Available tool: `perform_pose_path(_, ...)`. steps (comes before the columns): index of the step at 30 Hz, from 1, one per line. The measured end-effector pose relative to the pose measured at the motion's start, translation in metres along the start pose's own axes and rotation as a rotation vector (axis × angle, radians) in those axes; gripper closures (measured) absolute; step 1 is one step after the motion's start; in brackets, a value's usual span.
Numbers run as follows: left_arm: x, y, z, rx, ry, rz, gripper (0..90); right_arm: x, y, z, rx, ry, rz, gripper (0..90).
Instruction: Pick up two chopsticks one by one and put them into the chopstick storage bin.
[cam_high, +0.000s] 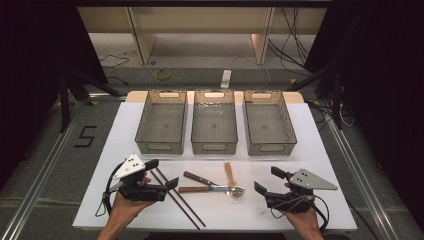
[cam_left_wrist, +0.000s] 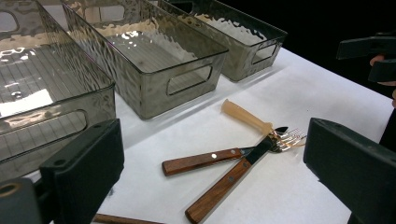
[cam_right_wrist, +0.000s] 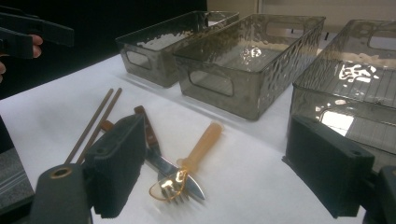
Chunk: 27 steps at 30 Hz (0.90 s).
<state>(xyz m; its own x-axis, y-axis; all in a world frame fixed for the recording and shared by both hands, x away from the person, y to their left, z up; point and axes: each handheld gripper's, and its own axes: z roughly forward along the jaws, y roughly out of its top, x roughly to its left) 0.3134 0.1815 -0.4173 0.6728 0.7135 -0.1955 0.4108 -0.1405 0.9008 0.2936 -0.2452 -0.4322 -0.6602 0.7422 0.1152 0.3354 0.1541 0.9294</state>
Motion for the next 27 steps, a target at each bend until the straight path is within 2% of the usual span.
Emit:
perform_pose_path(7,0.000,0.000,0.002,0.024,-0.006,0.007,4.6,0.000,0.000,0.000,0.006,0.003,0.005,21.1)
perform_pose_path(11,0.002,0.002,0.004,0.062,-0.009,0.021,4.7,-0.001,0.001,0.000,0.009,0.003,0.003,21.2)
perform_pose_path(13,0.002,0.002,0.006,0.100,0.008,0.051,4.8,-0.001,0.001,0.000,0.009,0.003,0.003,21.2)
perform_pose_path(15,0.001,0.004,0.009,0.137,0.000,0.069,4.9,-0.001,0.001,0.000,0.011,0.005,0.002,21.2)
perform_pose_path(19,-0.003,0.014,0.017,0.238,0.042,0.172,5.9,-0.002,0.001,0.001,0.019,0.007,0.004,21.2)
perform_pose_path(20,-0.002,0.021,0.022,0.287,0.024,0.177,5.9,-0.002,0.001,0.001,0.022,0.009,0.006,21.2)
perform_pose_path(21,-0.002,0.021,0.022,0.287,0.024,0.177,5.9,-0.002,0.001,0.002,0.025,0.009,0.006,21.2)
perform_pose_path(22,-0.002,0.026,0.028,0.330,0.033,0.204,5.9,-0.002,0.001,0.001,0.024,0.009,0.004,21.2)
perform_pose_path(23,-0.002,0.026,0.028,0.330,0.033,0.204,5.9,-0.002,0.001,0.001,0.024,0.009,0.004,21.2)
perform_pose_path(26,0.000,0.033,0.036,0.390,0.044,0.242,6.1,0.000,0.002,0.001,0.026,0.004,-0.015,21.4)
perform_pose_path(27,0.001,0.036,0.041,0.433,0.031,0.255,6.8,0.000,0.002,0.001,0.037,0.007,-0.019,21.3)
